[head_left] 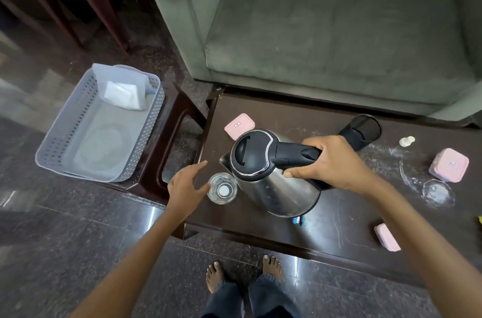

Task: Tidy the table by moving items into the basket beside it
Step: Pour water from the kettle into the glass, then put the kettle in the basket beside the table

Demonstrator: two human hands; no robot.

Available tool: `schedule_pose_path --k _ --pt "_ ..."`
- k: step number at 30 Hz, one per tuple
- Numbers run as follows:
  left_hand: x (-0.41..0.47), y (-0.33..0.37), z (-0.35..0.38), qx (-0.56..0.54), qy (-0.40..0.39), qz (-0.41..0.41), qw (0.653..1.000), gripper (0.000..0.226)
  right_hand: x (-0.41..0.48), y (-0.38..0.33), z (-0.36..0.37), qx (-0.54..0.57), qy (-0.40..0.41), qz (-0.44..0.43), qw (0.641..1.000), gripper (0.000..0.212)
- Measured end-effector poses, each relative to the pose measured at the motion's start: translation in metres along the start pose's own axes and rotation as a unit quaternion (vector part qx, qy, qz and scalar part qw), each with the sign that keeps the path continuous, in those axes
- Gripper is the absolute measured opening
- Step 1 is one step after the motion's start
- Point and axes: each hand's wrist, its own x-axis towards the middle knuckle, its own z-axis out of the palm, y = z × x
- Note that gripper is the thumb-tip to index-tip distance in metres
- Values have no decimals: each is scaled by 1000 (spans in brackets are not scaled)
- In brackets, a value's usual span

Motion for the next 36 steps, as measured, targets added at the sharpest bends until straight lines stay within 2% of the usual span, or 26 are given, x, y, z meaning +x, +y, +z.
schedule_pose_path --k 2,4,8,12,15,23,28,34,36 --pt "-1 6 -32 -67 40 25 997 36 4 -16 -5 1 12 -6 1000 46" --pt "-3 16 -64 -142 34 26 989 26 9 -35 -6 7 28 -7 1000 47" --pt "4 21 -121 -255 31 -9 966 21 28 -81 8 54 63 -14 996 51" --pt "16 5 -162 -382 34 -51 922 23 53 -136 34 87 83 -7 993 45" --pt "24 -13 -191 -445 44 -68 892 25 80 -178 65 97 97 -11 991 48" --pt "63 -105 -288 -471 122 -100 868 32 158 -282 165 194 51 -42 979 42" --pt "90 -143 -308 -458 137 -125 869 34 188 -299 223 239 8 -13 971 32" --pt "111 -172 -308 -415 136 -159 885 18 206 -300 270 216 -64 34 974 40" --pt "114 -170 -309 -402 131 -151 893 20 210 -295 278 217 -81 39 972 37"
